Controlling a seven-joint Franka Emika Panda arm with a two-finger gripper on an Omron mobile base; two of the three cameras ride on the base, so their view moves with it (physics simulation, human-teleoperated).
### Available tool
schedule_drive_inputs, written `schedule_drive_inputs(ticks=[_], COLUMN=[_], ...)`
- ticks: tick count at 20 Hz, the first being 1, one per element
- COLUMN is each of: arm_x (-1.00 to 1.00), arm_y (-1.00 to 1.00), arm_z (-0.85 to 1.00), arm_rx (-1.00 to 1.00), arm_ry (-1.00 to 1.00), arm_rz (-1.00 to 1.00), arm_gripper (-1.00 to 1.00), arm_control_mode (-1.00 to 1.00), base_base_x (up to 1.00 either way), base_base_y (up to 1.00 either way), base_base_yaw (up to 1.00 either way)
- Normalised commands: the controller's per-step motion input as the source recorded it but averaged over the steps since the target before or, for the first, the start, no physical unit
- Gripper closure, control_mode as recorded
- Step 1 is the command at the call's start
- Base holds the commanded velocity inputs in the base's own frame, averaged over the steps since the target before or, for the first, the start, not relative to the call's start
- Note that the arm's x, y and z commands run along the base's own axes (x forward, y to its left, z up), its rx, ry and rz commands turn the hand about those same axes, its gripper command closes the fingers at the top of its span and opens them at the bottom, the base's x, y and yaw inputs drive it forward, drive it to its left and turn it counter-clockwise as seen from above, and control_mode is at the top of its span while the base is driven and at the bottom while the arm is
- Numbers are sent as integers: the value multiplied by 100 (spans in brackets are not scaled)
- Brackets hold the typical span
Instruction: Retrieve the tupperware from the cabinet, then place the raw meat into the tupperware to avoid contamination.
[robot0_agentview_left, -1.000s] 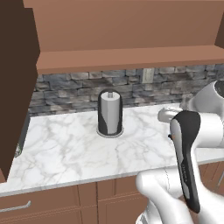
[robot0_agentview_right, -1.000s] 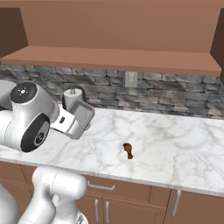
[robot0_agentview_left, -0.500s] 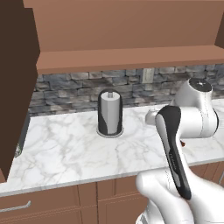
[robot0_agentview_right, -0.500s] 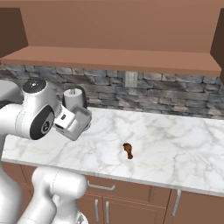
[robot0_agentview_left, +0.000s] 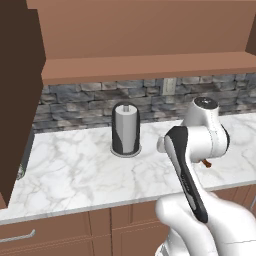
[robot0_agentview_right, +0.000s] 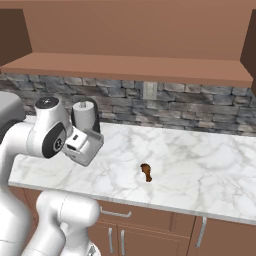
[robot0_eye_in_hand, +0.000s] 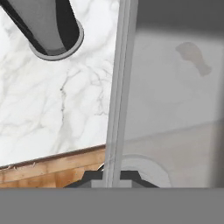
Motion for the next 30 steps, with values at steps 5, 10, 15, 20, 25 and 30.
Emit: schedule_drive_inputs(ticks=[5,10,15,20,25,30], arm_x=[21,23,26,22,20,17], arm_y=[2,0,2,3,0,-3], arm_z=[-42,-34,-32,-24,-22,-16], arm_rx=[-2,-1,0,-7,-10,-3], arm_ry=[4,3,1,0,4,12], arm_rz=[6,8,8,1,-1,0], arm_gripper=[100,100,100,100,100,100], arm_control_mode=[-100,-100,-100,-100,-100,-100], base_base_x=[0,0,0,0,0,0], base_base_y=[0,0,0,0,0,0], base_base_yaw=[0,0,0,0,0,0])
